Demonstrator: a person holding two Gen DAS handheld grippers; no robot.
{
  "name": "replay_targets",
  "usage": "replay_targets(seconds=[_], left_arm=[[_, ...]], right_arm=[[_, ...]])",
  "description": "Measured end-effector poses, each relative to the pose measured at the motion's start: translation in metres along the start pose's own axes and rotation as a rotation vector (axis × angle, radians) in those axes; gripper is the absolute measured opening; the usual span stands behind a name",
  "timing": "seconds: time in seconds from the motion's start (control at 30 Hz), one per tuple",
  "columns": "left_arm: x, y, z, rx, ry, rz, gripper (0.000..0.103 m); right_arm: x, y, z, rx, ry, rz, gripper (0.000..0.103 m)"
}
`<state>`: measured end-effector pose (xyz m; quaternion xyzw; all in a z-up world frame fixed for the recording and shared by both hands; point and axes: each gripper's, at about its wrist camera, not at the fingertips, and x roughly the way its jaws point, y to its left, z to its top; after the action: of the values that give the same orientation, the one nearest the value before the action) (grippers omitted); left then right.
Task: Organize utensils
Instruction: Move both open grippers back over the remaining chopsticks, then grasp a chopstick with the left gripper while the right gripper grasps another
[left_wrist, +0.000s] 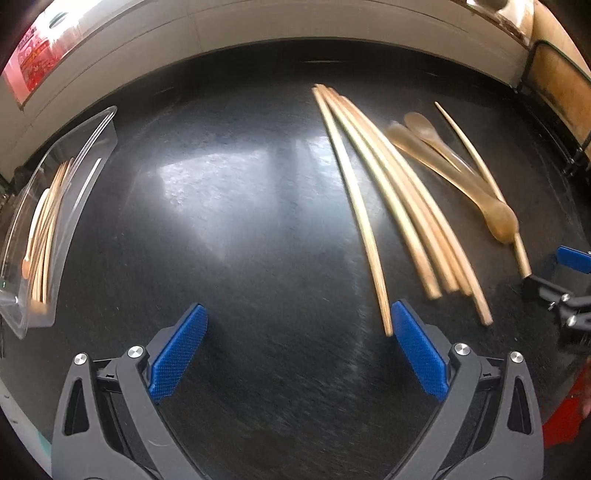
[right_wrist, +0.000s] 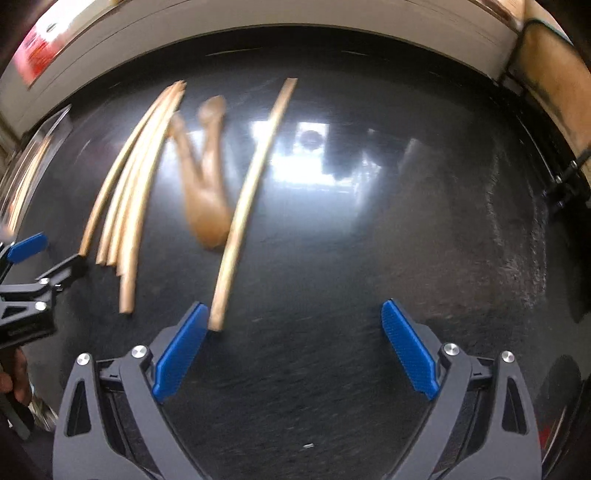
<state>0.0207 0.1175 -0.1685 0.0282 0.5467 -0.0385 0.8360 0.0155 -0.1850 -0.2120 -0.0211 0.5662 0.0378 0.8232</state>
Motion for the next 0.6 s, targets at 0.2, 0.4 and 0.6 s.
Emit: replay_targets(seconds=[0.2,0.4,0.6], left_arm=[[0.008,0.015,0.016,0.026,-0.007,-0.009,0.097],[0.023,0.017,0.045,0.064,0.001,-0.041,0.097],[0.037,0.012,0.073,0.125,-0.042,-0.070,0.097]], right_arm=[[0.004,-0.021,0.012,0.013,0.001,-0.007,0.092],[0.013,-0.017,0.037,-0.045,-0.010,0.016,0.092],[0.024,-0.013,0.071,-0.087,-0.032,0.038,0.089]])
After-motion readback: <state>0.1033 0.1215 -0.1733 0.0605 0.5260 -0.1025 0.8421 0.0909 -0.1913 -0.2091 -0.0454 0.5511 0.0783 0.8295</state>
